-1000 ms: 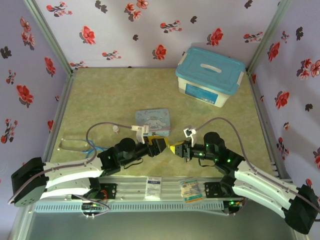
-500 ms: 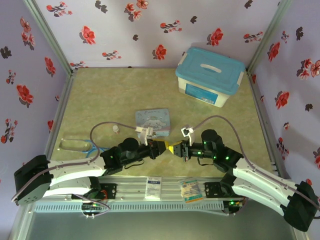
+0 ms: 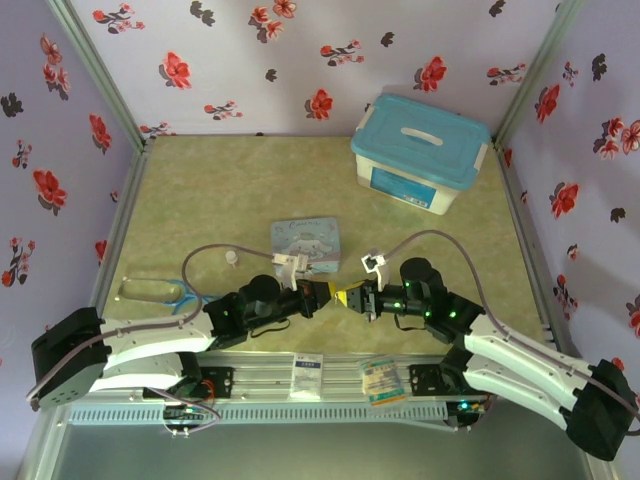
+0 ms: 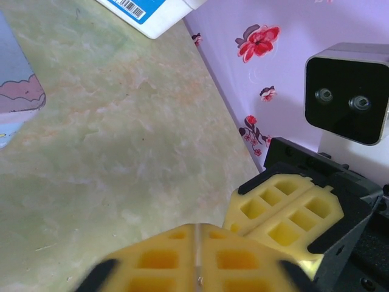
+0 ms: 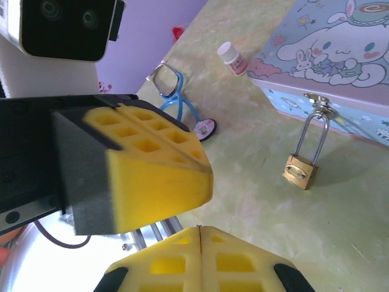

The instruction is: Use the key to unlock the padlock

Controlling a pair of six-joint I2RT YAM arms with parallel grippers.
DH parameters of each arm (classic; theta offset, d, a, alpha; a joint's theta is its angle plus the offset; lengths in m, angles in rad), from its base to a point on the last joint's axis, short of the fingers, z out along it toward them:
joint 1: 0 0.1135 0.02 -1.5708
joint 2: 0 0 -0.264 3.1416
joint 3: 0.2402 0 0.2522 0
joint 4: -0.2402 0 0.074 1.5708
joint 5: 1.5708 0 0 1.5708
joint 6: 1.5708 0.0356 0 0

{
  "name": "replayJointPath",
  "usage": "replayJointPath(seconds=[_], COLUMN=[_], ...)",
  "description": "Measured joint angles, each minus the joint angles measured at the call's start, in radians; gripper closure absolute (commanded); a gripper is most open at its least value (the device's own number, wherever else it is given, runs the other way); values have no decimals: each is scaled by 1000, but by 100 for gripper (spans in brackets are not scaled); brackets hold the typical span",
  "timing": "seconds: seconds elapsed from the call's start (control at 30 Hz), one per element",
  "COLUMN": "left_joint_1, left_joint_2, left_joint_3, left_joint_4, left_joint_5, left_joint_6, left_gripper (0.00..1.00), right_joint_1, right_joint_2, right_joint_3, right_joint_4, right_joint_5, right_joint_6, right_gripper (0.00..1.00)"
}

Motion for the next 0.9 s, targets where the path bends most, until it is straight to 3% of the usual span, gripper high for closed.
replayJointPath(seconds=[0.13,0.2,0.47,0.7,0.9], left_joint_1=[-3,-17,-79,-146,-187], left_joint_2=[-16,-26,-43,196,260], left_joint_3=[-90,-140,-69,-62,-60], left_joint_4=[114,148,243,531,651], left_joint_5=[-78,-138,-318,-448,-547], left_joint_6=[-137,-205,-382,-565,-635], left_gripper=[21,1,0,0,0], right_joint_1=[-1,-2,-4,156,170], right_joint_2=[-22,-39,-14,57,79], right_joint_3=[-13,-22,-37,-14,-14], right_joint_4=[35,53,214,292,356], right_joint_5=[64,111,258,399,457], right_joint_6=[33,59,179,188,188], right_gripper=[100,100,100,100,100])
